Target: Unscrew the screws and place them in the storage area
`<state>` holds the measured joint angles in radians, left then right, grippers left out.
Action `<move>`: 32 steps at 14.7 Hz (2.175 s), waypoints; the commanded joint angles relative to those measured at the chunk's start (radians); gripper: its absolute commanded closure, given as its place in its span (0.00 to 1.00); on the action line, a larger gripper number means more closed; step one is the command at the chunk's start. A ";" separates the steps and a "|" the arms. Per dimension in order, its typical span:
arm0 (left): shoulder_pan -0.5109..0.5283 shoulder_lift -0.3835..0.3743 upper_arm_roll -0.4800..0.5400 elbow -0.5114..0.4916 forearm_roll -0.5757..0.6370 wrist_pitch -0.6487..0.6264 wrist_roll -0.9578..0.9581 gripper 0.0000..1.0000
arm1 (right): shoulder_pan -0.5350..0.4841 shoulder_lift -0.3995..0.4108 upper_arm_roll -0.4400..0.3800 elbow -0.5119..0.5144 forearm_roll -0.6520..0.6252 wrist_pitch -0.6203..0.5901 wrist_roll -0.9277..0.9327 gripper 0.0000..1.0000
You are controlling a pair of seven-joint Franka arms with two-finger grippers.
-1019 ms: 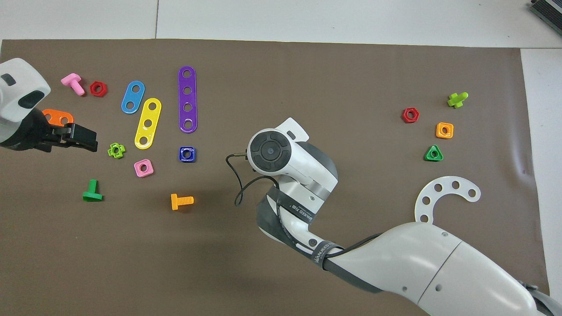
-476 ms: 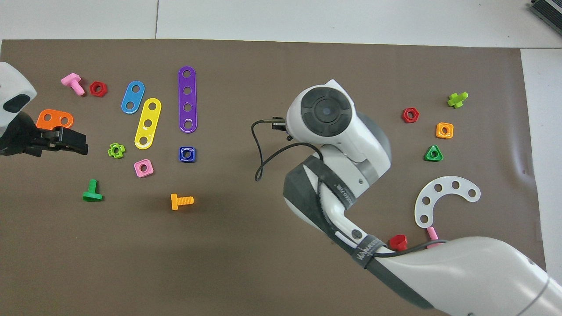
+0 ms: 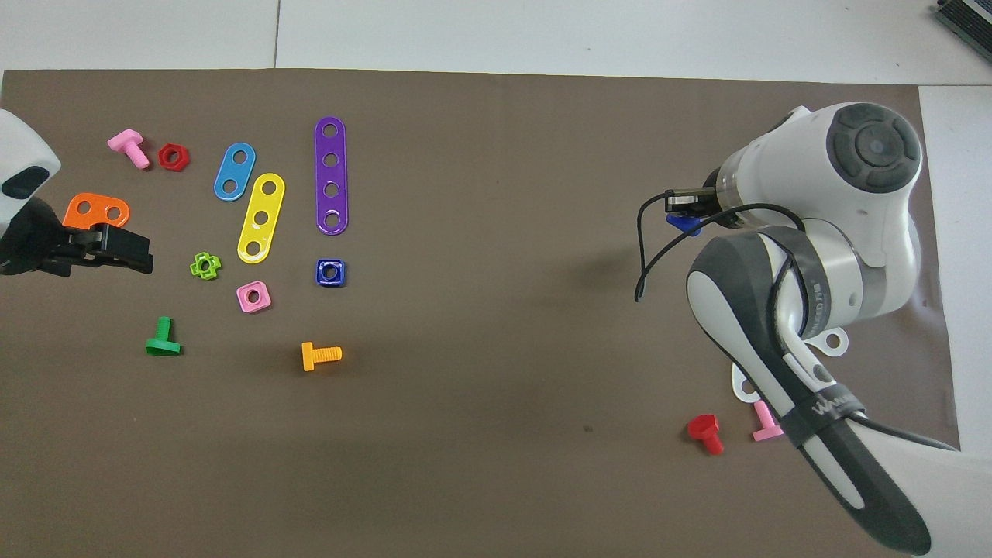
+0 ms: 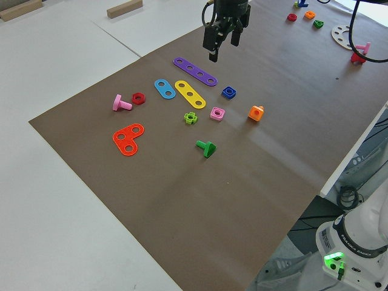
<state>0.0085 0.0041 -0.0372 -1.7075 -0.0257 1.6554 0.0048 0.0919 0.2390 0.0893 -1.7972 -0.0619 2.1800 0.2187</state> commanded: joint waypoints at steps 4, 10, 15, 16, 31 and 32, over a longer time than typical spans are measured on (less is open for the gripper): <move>0.010 -0.032 -0.004 -0.038 -0.005 0.020 0.010 0.00 | 0.000 -0.032 -0.091 -0.252 0.071 0.251 -0.150 1.00; 0.010 -0.032 -0.004 -0.038 -0.005 0.020 0.010 0.00 | -0.001 -0.013 -0.114 -0.320 0.073 0.297 -0.157 1.00; 0.010 -0.032 -0.004 -0.038 -0.005 0.020 0.010 0.00 | -0.001 -0.014 -0.120 -0.332 0.073 0.299 -0.180 1.00; 0.010 -0.032 -0.004 -0.038 -0.005 0.020 0.010 0.00 | -0.001 -0.014 -0.120 -0.330 0.073 0.299 -0.174 1.00; 0.010 -0.032 -0.004 -0.038 -0.005 0.020 0.010 0.00 | -0.067 -0.233 -0.120 0.061 0.057 -0.320 -0.059 0.00; 0.010 -0.032 -0.004 -0.038 -0.005 0.020 0.010 0.00 | -0.069 -0.260 -0.125 0.074 0.056 -0.375 -0.062 0.00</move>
<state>0.0085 0.0040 -0.0372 -1.7076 -0.0257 1.6554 0.0048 0.0332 0.0414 -0.0358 -1.7220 -0.0170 1.8772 0.1567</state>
